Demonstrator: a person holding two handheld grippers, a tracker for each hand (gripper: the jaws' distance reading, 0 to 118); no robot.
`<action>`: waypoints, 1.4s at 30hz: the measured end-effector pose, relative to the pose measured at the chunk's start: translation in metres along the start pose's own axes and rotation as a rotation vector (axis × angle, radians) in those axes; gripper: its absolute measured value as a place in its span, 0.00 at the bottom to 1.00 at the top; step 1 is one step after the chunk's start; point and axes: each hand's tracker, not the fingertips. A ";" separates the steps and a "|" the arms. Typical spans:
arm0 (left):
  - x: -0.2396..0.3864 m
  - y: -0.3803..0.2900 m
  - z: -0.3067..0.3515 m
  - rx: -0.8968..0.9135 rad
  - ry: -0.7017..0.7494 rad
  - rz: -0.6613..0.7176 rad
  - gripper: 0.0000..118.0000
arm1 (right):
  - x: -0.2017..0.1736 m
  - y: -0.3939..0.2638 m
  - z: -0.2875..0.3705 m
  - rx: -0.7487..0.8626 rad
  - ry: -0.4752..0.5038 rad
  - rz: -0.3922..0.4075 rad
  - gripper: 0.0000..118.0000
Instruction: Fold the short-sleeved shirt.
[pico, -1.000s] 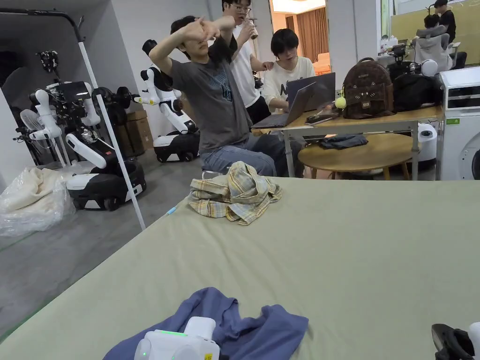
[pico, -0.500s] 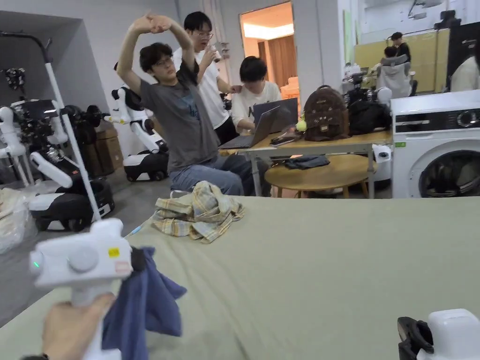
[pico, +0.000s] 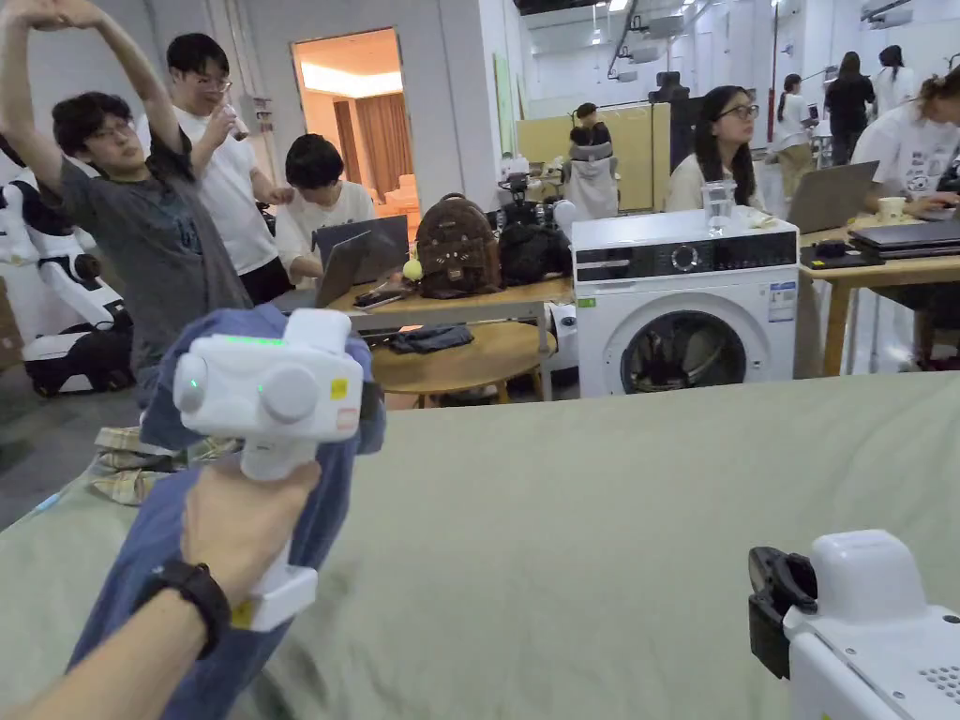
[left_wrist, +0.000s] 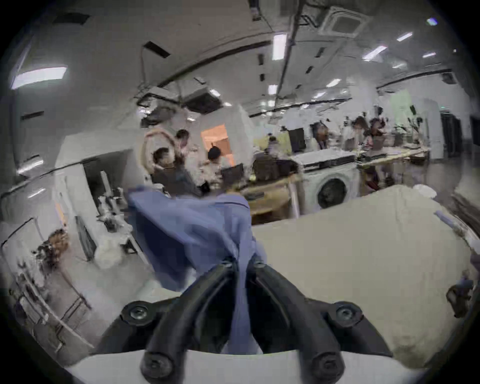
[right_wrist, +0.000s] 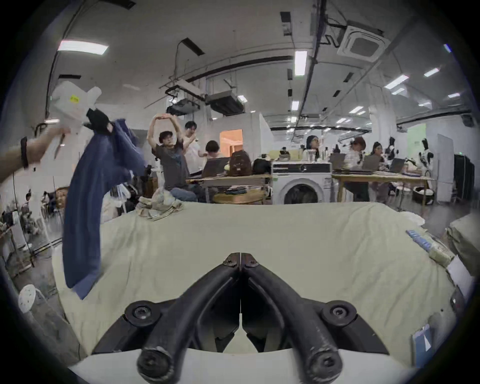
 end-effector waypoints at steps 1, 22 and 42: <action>0.033 -0.028 -0.020 -0.046 -0.112 0.070 0.00 | 0.011 0.002 0.007 -0.001 -0.034 -0.006 0.00; 0.239 -0.196 0.034 -0.170 -0.869 0.192 0.52 | 0.053 0.018 0.056 0.008 -0.190 0.051 0.00; -0.056 -0.131 0.125 0.248 -0.045 0.093 0.00 | -0.028 0.001 -0.001 -0.053 0.029 -0.004 0.00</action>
